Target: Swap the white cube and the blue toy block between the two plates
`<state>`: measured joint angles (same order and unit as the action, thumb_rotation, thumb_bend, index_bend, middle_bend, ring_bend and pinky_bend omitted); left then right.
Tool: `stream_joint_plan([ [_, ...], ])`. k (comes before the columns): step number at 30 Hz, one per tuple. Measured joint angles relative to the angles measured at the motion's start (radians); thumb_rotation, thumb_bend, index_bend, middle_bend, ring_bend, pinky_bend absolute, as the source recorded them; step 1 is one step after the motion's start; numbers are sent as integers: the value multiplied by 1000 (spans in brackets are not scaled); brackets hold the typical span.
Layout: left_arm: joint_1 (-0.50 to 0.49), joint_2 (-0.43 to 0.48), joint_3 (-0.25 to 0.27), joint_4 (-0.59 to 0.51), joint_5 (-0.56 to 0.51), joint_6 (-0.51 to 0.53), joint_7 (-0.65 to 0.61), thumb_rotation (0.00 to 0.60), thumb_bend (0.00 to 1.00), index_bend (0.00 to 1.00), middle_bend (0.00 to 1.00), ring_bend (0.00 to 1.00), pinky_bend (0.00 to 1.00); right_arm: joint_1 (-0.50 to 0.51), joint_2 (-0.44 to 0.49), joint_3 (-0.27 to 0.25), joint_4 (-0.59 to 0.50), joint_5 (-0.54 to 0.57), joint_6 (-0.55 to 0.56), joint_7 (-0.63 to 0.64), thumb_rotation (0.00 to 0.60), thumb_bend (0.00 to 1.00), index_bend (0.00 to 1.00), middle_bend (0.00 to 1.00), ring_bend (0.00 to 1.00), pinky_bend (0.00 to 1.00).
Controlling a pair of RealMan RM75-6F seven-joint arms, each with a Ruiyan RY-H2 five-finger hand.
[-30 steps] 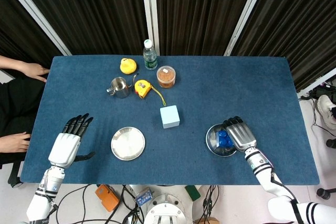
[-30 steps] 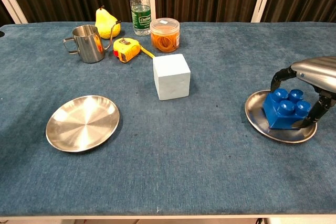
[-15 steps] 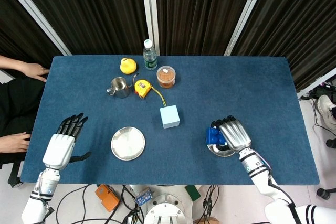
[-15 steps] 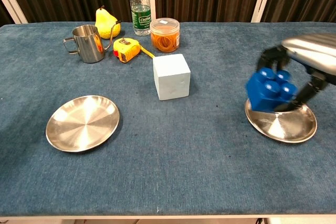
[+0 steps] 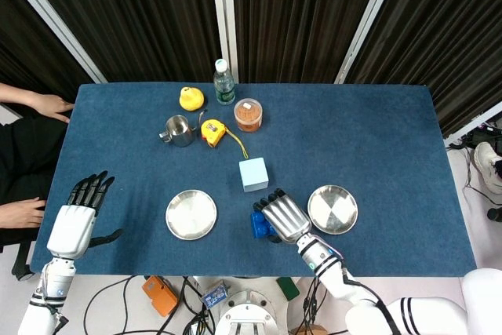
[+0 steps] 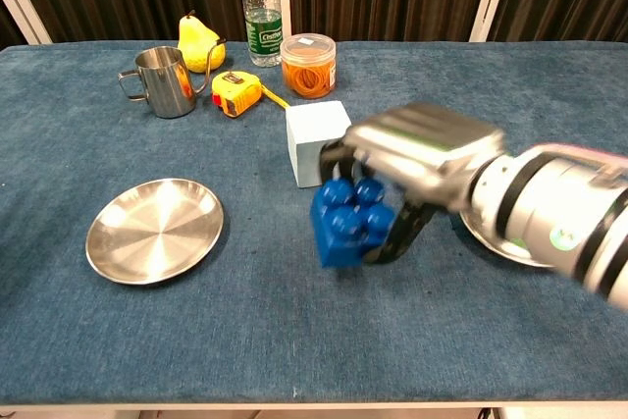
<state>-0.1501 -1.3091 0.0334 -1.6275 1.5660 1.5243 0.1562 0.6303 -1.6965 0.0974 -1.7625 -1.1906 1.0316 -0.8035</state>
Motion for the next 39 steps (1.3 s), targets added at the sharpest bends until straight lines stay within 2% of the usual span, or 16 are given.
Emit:
stream_joint_plan([
  [2, 1, 1, -3, 1, 0, -2, -6, 600, 28, 0, 0, 0, 92, 7, -10, -13, 9, 14, 2, -29, 600, 343, 346, 362, 309, 306],
  [4, 2, 2, -5, 2, -1, -6, -10, 600, 27, 0, 0, 0, 92, 13, -10, -19, 10, 33, 0, -44, 600, 343, 101, 215, 194, 250],
  [5, 2, 2, -6, 2, -1, -9, -12, 600, 25, 0, 0, 0, 92, 18, -6, -22, 6, 49, -6, -52, 600, 343, 30, 154, 143, 228],
  [6, 2, 3, -7, 2, -2, -10, -14, 600, 23, 0, 0, 0, 92, 21, 0, -24, 1, 62, -13, -55, 600, 337, 2, 104, 102, 213],
  [9, 4, 4, -10, 1, 0, -12, -16, 600, 21, 0, 0, 0, 92, 30, 36, -33, -33, 83, -31, -54, 600, 287, 0, 4, 7, 169],
  [16, 6, 13, -13, 0, 1, -21, -30, 600, 21, 0, 0, 0, 92, 16, 138, -49, -104, -2, 16, -1, 600, 266, 0, 0, 0, 97],
  [19, 8, 17, -14, 0, -2, -25, -34, 600, 21, 0, 0, 0, 92, 11, 189, -26, -133, -27, 57, 38, 600, 266, 0, 0, 0, 93],
  [22, 8, 19, -19, 2, -13, -33, -40, 600, 21, 0, 0, 0, 92, 28, 201, 29, -137, 2, 56, 52, 600, 266, 0, 0, 0, 90],
  [26, 5, 21, -27, 3, -37, -53, -36, 600, 18, 0, 0, 0, 92, 94, 175, 107, -98, 122, 22, 24, 600, 265, 0, 0, 0, 68],
  [29, 4, 27, -32, -9, -60, -68, -20, 600, 12, 0, 0, 0, 92, 161, 135, 142, -43, 247, -7, -23, 600, 266, 0, 0, 0, 30],
  [35, 7, 39, -41, -15, -78, -77, -16, 600, 12, 0, 0, 0, 92, 321, 14, 180, 121, 502, -36, -155, 600, 265, 0, 0, 0, 10],
  [39, 9, 44, -41, -16, -79, -80, -21, 600, 12, 0, 0, 0, 92, 392, -45, 187, 220, 604, -47, -197, 600, 266, 0, 0, 0, 3],
])
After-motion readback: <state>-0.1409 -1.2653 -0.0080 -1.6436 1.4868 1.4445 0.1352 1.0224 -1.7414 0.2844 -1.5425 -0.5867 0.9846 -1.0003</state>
